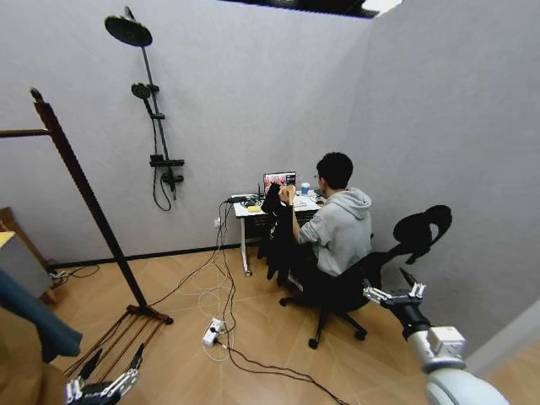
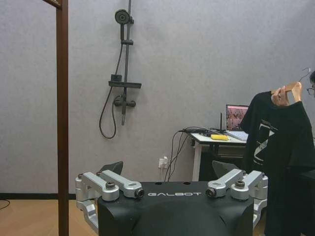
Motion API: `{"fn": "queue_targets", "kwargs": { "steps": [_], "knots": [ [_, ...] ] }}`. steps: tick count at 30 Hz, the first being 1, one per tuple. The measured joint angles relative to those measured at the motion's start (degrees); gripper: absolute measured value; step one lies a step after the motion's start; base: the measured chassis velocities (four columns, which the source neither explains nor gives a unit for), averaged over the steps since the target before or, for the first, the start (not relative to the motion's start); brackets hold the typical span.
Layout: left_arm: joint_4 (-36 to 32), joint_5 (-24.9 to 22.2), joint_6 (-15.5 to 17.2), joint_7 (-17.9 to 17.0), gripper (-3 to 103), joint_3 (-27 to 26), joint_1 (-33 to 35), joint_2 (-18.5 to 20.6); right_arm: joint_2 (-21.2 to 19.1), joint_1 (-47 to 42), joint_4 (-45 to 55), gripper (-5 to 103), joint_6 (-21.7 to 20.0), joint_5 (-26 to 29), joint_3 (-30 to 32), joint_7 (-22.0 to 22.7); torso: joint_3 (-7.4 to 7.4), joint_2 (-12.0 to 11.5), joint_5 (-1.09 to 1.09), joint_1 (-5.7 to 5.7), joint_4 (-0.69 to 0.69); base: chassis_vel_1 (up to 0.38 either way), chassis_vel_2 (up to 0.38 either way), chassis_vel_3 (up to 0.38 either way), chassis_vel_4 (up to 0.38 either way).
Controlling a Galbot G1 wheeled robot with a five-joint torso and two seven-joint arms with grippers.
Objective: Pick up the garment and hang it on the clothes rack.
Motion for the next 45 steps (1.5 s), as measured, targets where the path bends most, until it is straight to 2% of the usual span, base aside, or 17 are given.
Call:
{"fn": "queue_targets", "kwargs": {
  "steps": [45],
  "knots": [
    [0.00, 0.00, 0.00, 0.00, 100, 0.00, 0.00, 0.00, -1.25, 2.50, 0.56, 100, -1.26, 1.00, -1.65, -0.08, 0.00, 0.00, 0.02, 0.00, 0.00, 0.169, -0.155, -0.163, 0.169]
  ]
}}
